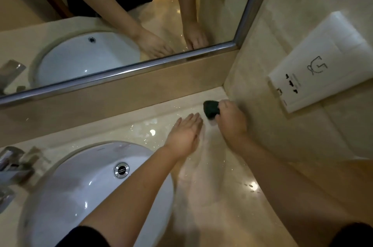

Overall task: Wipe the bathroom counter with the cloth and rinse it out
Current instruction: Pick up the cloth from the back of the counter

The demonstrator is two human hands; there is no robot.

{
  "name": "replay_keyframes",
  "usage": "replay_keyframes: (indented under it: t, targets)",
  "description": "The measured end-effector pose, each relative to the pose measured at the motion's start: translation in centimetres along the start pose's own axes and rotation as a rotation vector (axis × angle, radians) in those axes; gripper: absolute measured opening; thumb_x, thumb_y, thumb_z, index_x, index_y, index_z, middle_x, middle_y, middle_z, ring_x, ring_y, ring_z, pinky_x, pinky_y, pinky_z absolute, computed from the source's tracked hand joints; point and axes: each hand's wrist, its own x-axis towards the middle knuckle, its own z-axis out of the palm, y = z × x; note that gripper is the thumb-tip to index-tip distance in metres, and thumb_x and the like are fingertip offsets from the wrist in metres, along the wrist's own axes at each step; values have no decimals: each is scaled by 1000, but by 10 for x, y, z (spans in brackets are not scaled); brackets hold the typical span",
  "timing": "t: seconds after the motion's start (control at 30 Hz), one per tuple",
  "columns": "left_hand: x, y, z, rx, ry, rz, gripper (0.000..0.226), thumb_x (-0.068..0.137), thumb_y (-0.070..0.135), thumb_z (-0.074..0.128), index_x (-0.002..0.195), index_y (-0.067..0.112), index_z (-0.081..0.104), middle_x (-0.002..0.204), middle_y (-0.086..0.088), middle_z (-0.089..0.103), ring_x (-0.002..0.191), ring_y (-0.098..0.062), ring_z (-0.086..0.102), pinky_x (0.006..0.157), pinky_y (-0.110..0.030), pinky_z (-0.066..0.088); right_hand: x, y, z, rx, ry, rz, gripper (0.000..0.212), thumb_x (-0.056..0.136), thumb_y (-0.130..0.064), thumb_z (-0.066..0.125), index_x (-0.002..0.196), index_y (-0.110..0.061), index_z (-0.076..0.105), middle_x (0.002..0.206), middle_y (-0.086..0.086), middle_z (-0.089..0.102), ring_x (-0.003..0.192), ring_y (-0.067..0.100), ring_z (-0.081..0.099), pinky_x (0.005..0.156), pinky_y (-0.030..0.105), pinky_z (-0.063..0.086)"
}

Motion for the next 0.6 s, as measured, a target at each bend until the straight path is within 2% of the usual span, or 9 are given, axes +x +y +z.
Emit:
replay_keyframes:
  t: [0.1, 0.23, 0.3, 0.37, 0.43, 0.6]
  targets:
    - [5, -9, -4, 27, -12, -25, 60, 97, 18, 35, 153, 14, 12, 161, -1, 5, 148, -17, 4, 119, -35, 1, 26, -1, -2, -4, 16, -29, 30, 88, -3, 53, 118, -5, 52, 120, 12, 55, 113, 26, 50, 86, 32, 39]
    - [3, -14, 2, 50, -50, -54, 61, 97, 18, 35, 153, 12, 11, 161, -2, 5, 148, -18, 3, 118, -35, 1, 37, 8, 21, -103, -184, -73, 41, 85, 2, 57, 123, -8, 47, 131, 11, 51, 120, 25, 48, 94, 32, 41]
    - [-2, -15, 9, 45, -77, -62, 60, 97, 18, 36, 152, 13, 11, 161, -2, 5, 148, -18, 3, 118, -35, 1, 26, 20, 35, -170, -247, -115, 63, 88, 3, 50, 145, -13, 28, 152, 11, 29, 139, 27, 28, 107, 34, 33]
    - [-8, -18, 16, 46, -87, -72, 59, 97, 18, 36, 152, 13, 14, 161, -2, 7, 148, -18, 3, 118, -36, 1, 9, 27, 42, -271, -280, -121, 76, 92, -1, 44, 153, -22, 4, 160, 11, 6, 146, 28, 11, 116, 34, 21]
    - [-16, -19, 22, 42, -94, -94, 59, 96, 17, 36, 151, 13, 16, 161, -2, 8, 148, -18, 4, 118, -36, 2, -8, 27, 47, -318, -283, -97, 75, 95, -6, 42, 153, -23, -3, 160, 14, 1, 146, 31, 9, 117, 35, 18]
    - [-40, -17, 34, 30, -81, -124, 56, 95, 16, 36, 150, 11, 21, 160, -2, 12, 148, -18, 6, 118, -36, 4, -51, 22, 54, -310, -340, -18, 72, 97, -8, 39, 152, -20, -6, 159, 17, -2, 146, 34, 7, 116, 39, 16]
